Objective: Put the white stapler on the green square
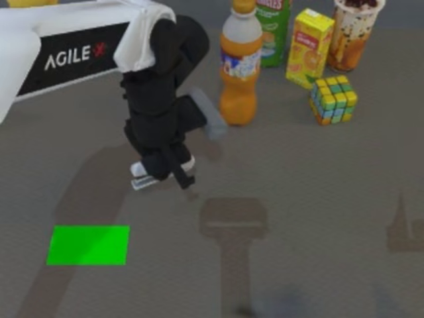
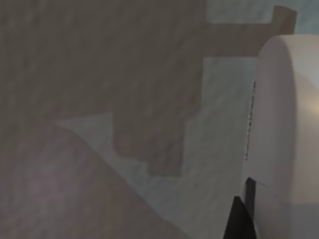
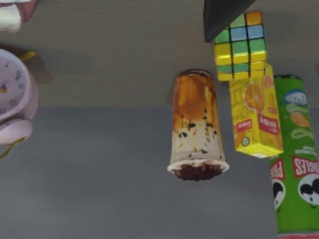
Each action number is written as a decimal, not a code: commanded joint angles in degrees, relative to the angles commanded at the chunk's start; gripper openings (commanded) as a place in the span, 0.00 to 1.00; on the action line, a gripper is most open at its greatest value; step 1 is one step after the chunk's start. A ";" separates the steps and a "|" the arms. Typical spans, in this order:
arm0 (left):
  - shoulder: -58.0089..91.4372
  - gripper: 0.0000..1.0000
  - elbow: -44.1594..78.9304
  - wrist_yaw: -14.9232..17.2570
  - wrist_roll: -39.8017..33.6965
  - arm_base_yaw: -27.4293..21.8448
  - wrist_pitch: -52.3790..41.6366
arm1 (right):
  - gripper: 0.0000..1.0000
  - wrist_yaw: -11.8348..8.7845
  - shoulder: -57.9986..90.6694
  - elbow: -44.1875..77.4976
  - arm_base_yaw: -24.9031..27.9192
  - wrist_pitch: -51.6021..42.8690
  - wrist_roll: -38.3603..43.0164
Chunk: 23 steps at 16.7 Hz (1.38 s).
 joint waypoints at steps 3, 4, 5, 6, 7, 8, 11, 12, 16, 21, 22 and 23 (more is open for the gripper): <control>-2.20 0.00 4.27 -0.03 -0.12 0.31 -6.05 | 1.00 0.00 0.00 0.00 0.00 0.00 0.00; -2.67 0.00 4.90 -0.03 -0.16 0.37 -6.82 | 1.00 0.00 0.00 0.00 0.00 0.00 0.00; -2.79 0.00 5.05 -0.03 -0.17 0.39 -7.00 | 1.00 0.00 0.00 0.00 0.00 0.00 0.00; -2.79 0.00 5.05 -0.03 -0.17 0.39 -7.00 | 1.00 0.00 0.00 0.00 0.00 0.00 0.00; -2.79 0.00 5.05 -0.03 -0.17 0.39 -7.00 | 1.00 0.00 0.00 0.00 0.00 0.00 0.00; -2.60 0.00 4.92 -0.05 -0.09 0.07 -6.83 | 1.00 0.00 0.00 0.00 0.00 0.00 0.00; -2.94 0.00 4.65 -0.43 -1.82 0.06 -7.20 | 1.00 0.00 0.00 0.00 0.00 0.00 0.00; -3.23 0.00 4.44 -0.80 -3.58 0.09 -7.59 | 1.00 0.00 0.00 0.00 0.00 0.00 0.00; -5.10 0.00 2.90 -3.01 -16.54 0.61 -9.90 | 1.00 0.00 0.00 0.00 0.00 0.00 0.00; -8.86 0.00 -1.98 -5.68 -46.14 2.25 -12.69 | 1.00 0.00 0.00 0.00 0.00 0.00 0.00; -9.74 0.00 -3.43 -6.05 -53.54 2.67 -13.07 | 1.00 0.00 0.00 0.00 0.00 0.00 0.00; -10.62 0.00 -4.98 -6.35 -61.11 3.11 -13.36 | 1.00 0.00 0.00 0.00 0.00 0.00 0.00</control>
